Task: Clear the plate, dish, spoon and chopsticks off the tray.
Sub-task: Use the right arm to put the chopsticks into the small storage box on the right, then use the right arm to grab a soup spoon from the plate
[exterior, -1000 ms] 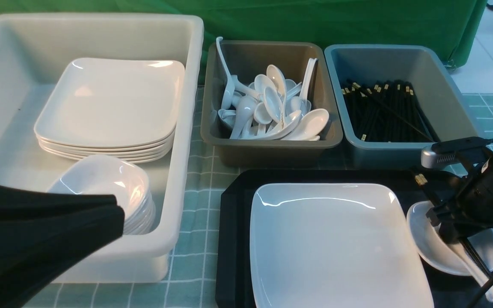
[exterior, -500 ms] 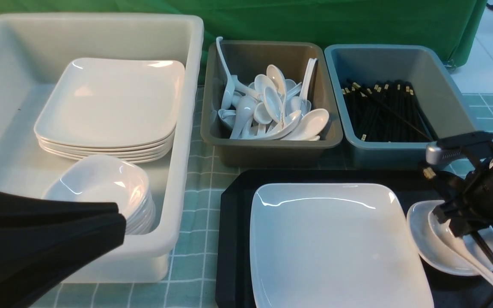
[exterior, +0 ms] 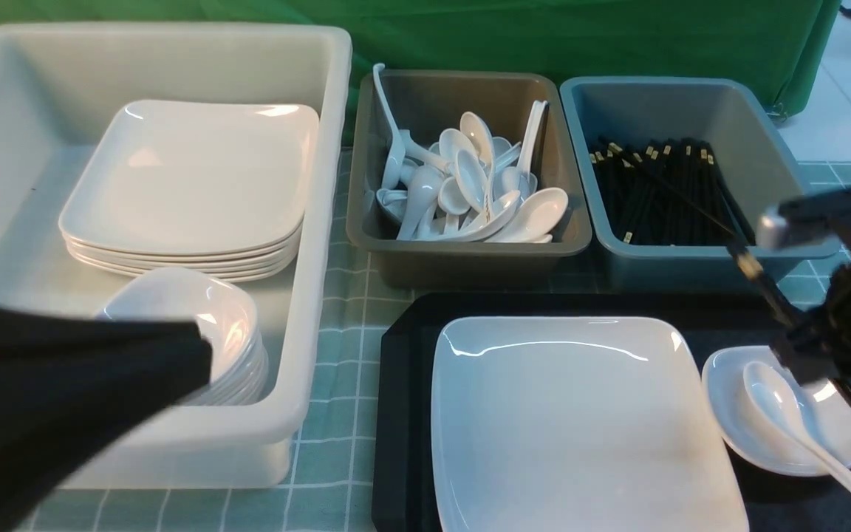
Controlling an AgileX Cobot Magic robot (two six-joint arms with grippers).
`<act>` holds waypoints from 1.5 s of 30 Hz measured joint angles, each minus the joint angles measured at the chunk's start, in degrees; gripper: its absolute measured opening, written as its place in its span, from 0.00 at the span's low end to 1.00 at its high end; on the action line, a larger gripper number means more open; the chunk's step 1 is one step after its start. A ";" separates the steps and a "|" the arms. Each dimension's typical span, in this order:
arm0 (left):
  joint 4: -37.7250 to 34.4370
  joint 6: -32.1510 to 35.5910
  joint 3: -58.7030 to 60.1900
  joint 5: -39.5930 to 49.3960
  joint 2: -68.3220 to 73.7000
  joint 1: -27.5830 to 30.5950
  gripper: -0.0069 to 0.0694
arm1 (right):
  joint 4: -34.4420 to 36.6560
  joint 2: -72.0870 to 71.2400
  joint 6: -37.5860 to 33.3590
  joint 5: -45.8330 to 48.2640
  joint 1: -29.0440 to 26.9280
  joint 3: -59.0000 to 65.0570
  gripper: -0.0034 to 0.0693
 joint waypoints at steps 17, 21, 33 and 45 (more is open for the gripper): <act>3.12 0.18 0.00 -13.41 0.00 0.00 0.11 | 9.19 27.67 5.94 -30.00 0.26 -39.99 0.21; 3.36 0.18 0.00 -11.60 0.00 0.00 0.11 | 9.26 35.92 11.59 -29.96 -1.08 -44.13 0.33; 5.42 0.18 0.00 -10.25 0.00 0.00 0.11 | 6.81 31.20 12.26 -10.04 -2.70 -44.28 0.68; 7.25 0.13 0.00 -8.39 0.00 0.00 0.11 | -3.70 12.62 8.16 23.50 -0.28 -26.08 0.54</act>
